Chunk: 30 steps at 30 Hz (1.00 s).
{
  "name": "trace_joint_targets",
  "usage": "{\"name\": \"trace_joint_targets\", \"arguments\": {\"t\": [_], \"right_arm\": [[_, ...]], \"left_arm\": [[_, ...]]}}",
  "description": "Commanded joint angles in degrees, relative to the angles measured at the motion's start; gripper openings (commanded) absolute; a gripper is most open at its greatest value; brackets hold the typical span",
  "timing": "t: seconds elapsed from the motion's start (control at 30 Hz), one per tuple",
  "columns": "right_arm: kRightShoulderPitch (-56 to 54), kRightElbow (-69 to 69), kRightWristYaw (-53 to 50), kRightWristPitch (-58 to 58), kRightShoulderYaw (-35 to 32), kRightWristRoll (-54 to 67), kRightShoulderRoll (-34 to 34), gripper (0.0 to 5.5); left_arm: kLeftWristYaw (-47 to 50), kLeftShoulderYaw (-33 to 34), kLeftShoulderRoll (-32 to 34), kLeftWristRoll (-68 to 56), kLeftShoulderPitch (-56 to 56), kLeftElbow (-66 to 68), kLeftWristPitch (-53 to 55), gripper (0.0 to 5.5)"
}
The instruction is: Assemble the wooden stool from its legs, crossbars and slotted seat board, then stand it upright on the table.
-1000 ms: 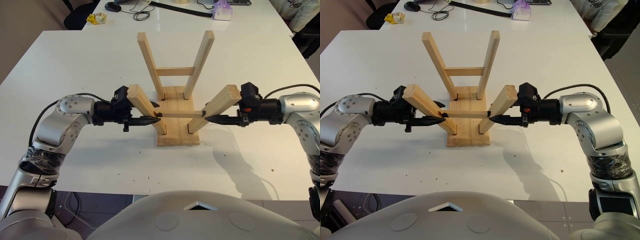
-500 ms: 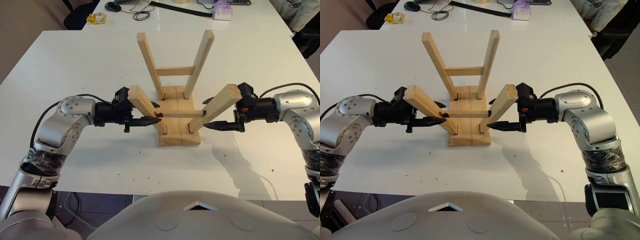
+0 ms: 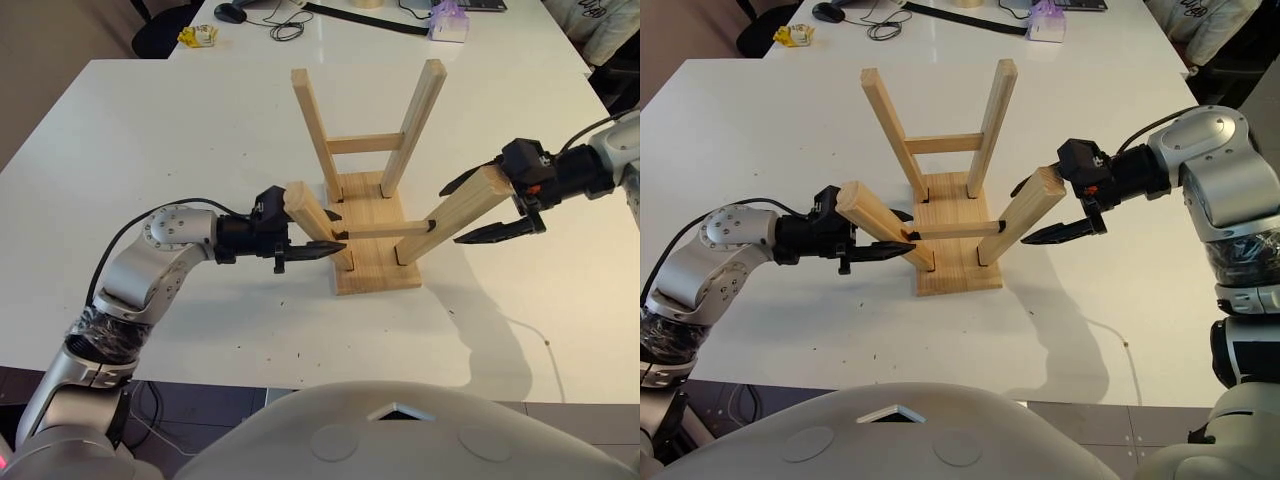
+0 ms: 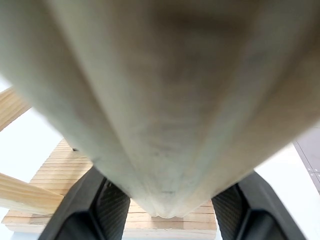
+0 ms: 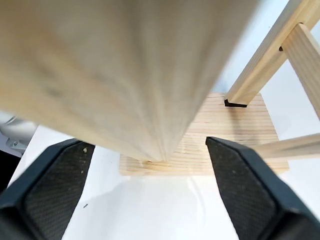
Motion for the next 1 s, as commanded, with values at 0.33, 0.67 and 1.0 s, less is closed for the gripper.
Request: {"name": "trace_joint_targets", "arguments": {"t": [0.33,0.67,1.0], "right_arm": [[-4.51,3.77,0.21,-7.3,7.35,1.69,-5.89,2.5],[-11.95,16.13,0.18,-17.27,10.38,-6.72,-3.87,3.36],[-42.4,43.49,-2.94,-30.53,8.11,-23.91,9.71,3.39]], "left_arm": [[0.46,-6.06,-0.01,6.73,5.51,3.71,4.32,2.08],[0.87,-6.13,-0.75,7.22,5.35,4.04,3.92,2.08],[1.13,-6.31,-1.87,7.8,4.53,4.75,3.74,2.08]]}}
